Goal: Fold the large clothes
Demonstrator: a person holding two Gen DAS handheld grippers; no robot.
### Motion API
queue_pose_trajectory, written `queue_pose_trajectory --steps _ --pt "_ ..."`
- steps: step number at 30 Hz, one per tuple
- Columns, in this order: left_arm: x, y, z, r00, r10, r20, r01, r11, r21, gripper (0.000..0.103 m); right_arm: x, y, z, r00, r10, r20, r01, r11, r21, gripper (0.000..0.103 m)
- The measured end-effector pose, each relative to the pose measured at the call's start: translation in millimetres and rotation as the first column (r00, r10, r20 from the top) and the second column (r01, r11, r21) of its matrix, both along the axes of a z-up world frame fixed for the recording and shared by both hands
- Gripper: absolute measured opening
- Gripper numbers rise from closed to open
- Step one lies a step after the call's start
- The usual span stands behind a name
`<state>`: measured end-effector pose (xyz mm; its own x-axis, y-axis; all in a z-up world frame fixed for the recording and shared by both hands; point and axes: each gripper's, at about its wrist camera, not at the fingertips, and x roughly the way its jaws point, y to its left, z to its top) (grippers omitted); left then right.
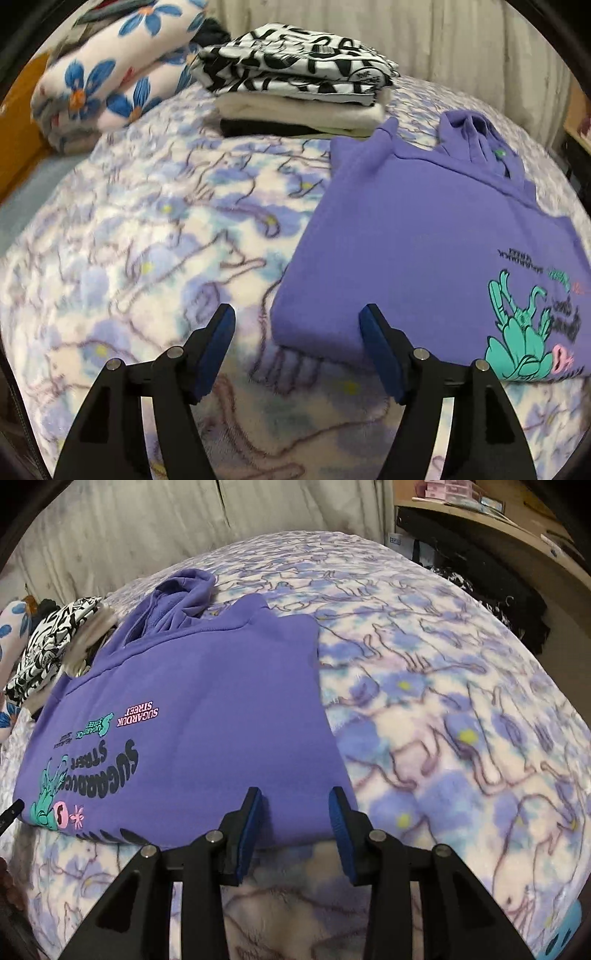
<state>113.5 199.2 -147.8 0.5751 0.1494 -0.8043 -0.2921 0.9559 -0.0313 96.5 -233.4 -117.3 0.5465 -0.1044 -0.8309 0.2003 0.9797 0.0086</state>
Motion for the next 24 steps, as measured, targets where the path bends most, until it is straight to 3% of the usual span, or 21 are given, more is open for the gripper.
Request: queue_pose_trajectory --steps 3,6,12,16,18,24 --pt "1 -4 4 1.000 -0.014 0.001 0.014 0.999 0.045 0.070 0 10 1 1.000 0.008 -0.001 -0.008 0.999 -0.051 0.038" --pt "1 -11 14 0.999 -0.037 0.016 0.035 0.992 0.125 0.070 2 11 1 1.000 -0.001 -0.002 0.000 0.999 -0.036 0.039" --pt "20 -17 42 0.991 -0.122 0.054 0.113 0.984 0.139 0.066 9 7 11 1.000 -0.006 0.011 0.006 1.000 -0.002 0.038" --pt "54 -22 58 0.980 -0.191 0.056 0.185 0.977 0.101 0.047 25 11 23 0.999 0.012 0.042 -0.012 1.000 -0.003 0.038" --pt "80 -27 63 0.971 -0.234 0.056 0.230 0.971 0.067 0.044 41 12 30 0.998 0.026 0.059 -0.026 1.000 0.007 0.038" --pt "150 -48 59 0.946 -0.323 0.028 0.319 0.942 0.101 0.028 107 12 44 0.993 0.053 0.101 -0.056 0.998 0.028 0.038"
